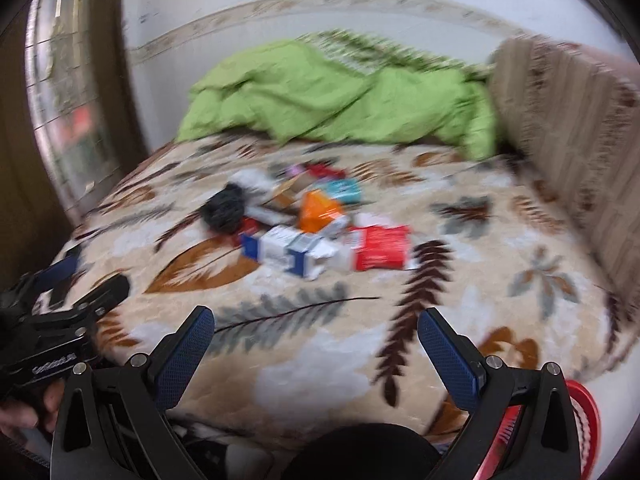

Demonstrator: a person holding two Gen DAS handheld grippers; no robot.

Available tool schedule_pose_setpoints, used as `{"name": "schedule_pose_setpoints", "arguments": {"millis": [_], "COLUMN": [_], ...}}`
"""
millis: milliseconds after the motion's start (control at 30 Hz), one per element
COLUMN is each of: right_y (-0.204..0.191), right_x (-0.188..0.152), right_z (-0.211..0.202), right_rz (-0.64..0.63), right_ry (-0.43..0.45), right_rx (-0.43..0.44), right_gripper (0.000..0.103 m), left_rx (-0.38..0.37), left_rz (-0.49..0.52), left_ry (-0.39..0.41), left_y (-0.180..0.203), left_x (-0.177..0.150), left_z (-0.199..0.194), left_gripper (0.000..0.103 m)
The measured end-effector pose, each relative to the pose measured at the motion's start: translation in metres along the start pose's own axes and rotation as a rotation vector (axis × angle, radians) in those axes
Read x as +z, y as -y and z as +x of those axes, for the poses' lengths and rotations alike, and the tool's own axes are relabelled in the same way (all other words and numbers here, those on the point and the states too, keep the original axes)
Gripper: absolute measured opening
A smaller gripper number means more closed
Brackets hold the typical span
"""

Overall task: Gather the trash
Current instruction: 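Grasp the white-and-blue medicine box with the right tool while the left tool grasps the black plastic bag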

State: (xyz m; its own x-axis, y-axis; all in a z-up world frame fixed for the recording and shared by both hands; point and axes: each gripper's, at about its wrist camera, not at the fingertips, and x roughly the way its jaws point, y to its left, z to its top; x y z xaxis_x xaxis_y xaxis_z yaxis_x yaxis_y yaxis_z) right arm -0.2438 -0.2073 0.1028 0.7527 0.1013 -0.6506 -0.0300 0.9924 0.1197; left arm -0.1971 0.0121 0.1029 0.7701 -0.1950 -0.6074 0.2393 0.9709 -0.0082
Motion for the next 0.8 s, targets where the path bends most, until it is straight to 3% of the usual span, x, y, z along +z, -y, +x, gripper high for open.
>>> {"name": "schedule_pose_setpoints", "arguments": {"millis": [267, 333, 433, 667, 767, 800], "right_y": [0.006, 0.009, 0.012, 0.011, 0.008, 0.004], "right_x": [0.033, 0.046, 0.063, 0.081, 0.077, 0.073], "right_z": [0.054, 0.074, 0.102, 0.173, 0.188, 0.189], "right_rz": [-0.116, -0.135, -0.166, -0.257, -0.279, -0.29], "right_ry": [-0.109, -0.131, -0.158, -0.29, -0.334, -0.344], "right_rx": [0.135, 0.143, 0.144, 0.19, 0.209, 0.208], "right_gripper": [0.096, 0.089, 0.087, 0.085, 0.073, 0.063], "left_rx": [-0.028, -0.044, -0.061, -0.101, -0.113, -0.118], "left_rz": [-0.037, -0.052, -0.066, -0.113, -0.114, -0.116], "left_ry": [-0.069, -0.084, -0.106, -0.145, -0.159, -0.162], "left_y": [-0.014, -0.019, -0.025, -0.042, -0.044, -0.044], "left_x": [0.005, 0.008, 0.011, 0.018, 0.02, 0.021], "left_z": [0.018, 0.023, 0.032, 0.049, 0.056, 0.058], "left_gripper": [0.102, 0.099, 0.089, 0.088, 0.088, 0.088]}}
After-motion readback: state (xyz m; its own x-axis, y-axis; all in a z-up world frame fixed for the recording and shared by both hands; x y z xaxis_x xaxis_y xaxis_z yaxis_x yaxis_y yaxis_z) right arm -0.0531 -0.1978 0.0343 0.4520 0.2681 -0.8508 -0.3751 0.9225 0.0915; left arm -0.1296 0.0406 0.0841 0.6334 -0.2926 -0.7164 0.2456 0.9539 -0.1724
